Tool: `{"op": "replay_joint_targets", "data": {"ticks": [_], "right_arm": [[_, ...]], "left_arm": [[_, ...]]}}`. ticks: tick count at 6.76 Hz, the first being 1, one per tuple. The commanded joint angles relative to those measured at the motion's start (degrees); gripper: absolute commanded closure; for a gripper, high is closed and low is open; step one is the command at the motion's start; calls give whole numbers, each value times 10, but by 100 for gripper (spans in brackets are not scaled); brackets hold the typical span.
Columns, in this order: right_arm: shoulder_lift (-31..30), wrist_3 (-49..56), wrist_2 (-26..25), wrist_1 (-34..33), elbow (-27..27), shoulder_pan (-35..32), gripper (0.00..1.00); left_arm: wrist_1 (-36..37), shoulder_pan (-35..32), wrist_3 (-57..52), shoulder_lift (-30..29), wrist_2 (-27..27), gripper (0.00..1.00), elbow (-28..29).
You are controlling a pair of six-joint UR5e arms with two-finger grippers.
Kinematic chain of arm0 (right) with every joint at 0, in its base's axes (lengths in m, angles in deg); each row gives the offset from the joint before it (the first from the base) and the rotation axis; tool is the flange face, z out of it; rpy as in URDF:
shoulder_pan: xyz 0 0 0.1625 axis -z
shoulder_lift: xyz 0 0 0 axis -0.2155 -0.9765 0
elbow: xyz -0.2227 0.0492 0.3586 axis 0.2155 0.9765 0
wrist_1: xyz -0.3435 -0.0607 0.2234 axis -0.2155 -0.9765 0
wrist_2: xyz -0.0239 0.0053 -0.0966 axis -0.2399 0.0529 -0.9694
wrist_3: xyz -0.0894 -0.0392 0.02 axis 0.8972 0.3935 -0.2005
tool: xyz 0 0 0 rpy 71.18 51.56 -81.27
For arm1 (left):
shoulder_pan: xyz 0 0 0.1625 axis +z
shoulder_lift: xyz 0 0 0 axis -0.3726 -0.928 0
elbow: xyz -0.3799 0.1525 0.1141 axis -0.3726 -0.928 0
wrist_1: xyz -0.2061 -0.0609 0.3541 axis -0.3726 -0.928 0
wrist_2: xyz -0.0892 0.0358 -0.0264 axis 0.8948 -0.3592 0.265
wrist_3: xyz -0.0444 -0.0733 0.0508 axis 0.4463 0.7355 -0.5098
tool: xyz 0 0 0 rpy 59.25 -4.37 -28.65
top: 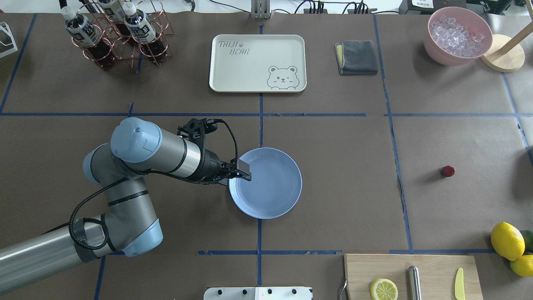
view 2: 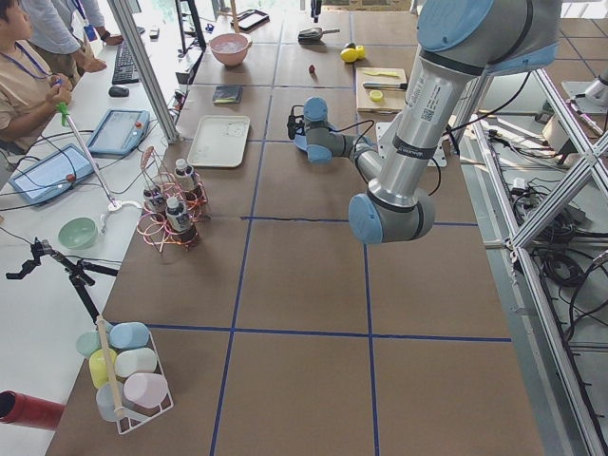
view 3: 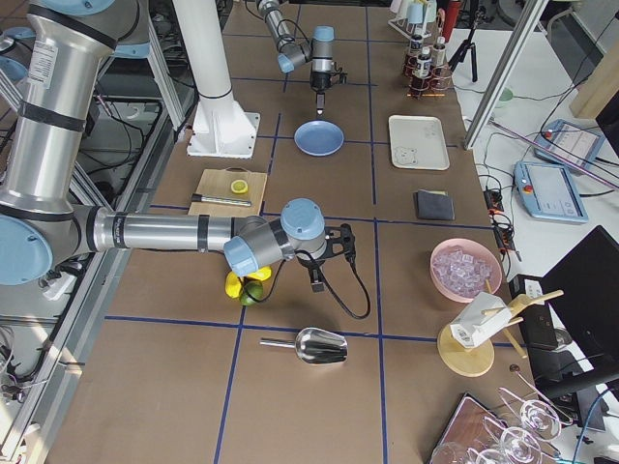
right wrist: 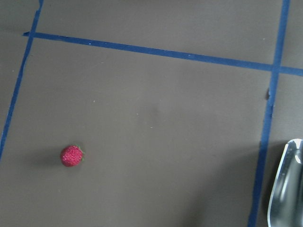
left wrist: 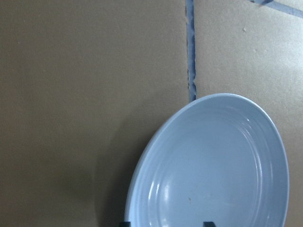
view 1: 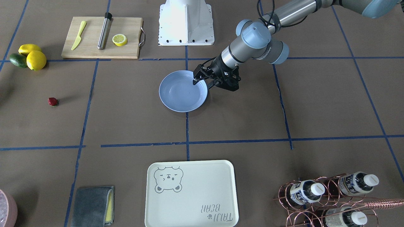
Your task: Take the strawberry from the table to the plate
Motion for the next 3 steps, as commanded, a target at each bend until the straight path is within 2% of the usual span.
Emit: {"op": "replay_joint_targets", "data": {"ticks": [1, 2, 3], "right_arm": [[21, -208, -53, 128, 0, 135, 2], [42, -219, -73, 129, 2, 163, 2], [43, -225, -122, 126, 2, 194, 2]], "left_arm": [[-2, 0, 19, 2, 3, 6, -6], [-2, 0, 19, 2, 3, 5, -6], [-2, 0, 20, 2, 3, 5, -6]]}}
